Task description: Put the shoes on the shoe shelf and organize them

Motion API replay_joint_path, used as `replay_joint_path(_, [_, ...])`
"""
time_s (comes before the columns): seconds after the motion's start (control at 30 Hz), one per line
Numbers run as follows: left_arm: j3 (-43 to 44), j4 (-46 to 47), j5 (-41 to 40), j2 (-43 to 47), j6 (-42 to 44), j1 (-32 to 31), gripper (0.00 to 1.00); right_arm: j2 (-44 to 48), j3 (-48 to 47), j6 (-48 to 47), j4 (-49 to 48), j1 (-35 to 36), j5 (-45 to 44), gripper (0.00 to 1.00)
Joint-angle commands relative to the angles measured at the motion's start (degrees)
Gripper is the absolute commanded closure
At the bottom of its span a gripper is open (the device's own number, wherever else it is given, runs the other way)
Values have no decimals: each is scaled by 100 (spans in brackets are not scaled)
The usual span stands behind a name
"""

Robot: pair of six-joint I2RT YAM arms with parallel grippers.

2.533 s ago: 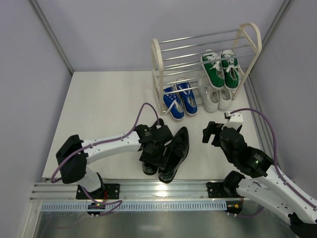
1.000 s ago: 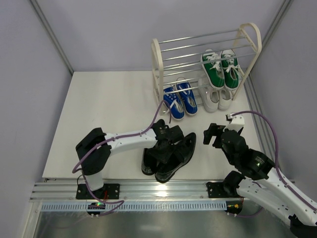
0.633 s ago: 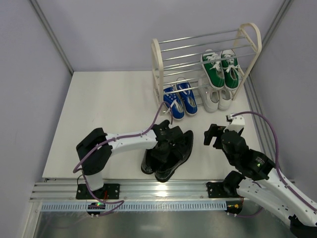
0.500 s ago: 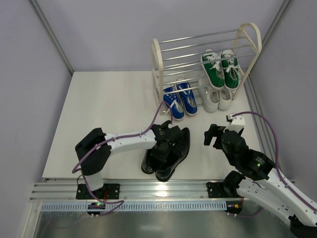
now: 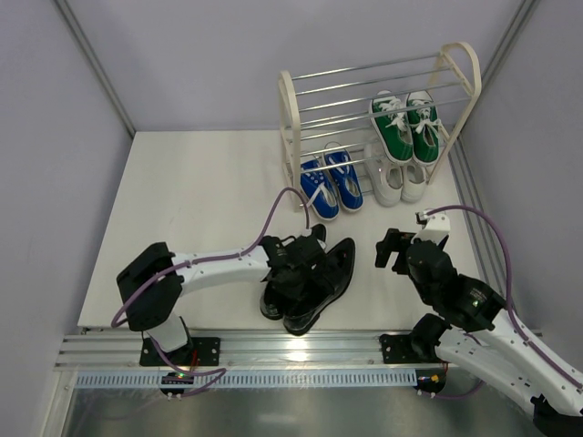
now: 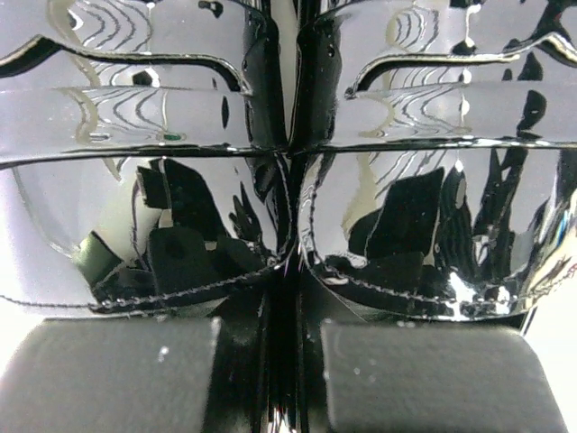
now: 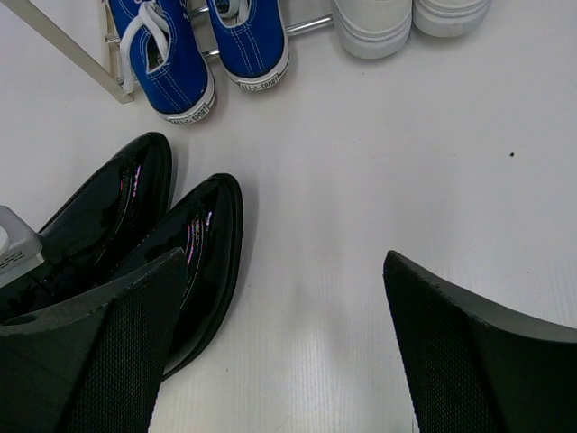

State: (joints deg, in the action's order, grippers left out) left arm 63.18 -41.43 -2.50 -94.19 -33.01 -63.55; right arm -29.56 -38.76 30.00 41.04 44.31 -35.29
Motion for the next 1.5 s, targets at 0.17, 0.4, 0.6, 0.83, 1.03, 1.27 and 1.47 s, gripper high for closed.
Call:
replay_joint_path(0.17, [246, 127, -1304, 770, -618, -395, 100, 20, -70, 59, -17, 25, -118, 10])
replay_joint_path(0.4, [1054, -750, -1569, 1070, -1093, -456, 100, 187, -175, 68, 202, 33, -320, 10])
replay_joint_path(0.6, [1985, -1174, -1806, 964, -1076, -465, 100, 372, -377, 50, 396, 25, -523, 10])
replay_joint_path(0.83, [3699, -1438, -1658, 87, -751, -159, 100, 513, -580, 15, 528, 25, -602, 10])
replay_joint_path(1.03, [4729, -1438, -955, -827, -601, 299, 100, 583, -694, -55, 589, 25, -602, 10])
replay_joint_path(1.27, [6354, -2026, -1252, -1716, -365, 774, 100, 627, -712, -135, 599, 25, -593, 10])
replay_joint_path(1.47, [7121, -1870, -1498, -1989, -12, 791, 100, 645, -712, -161, 616, 33, -549, 10])
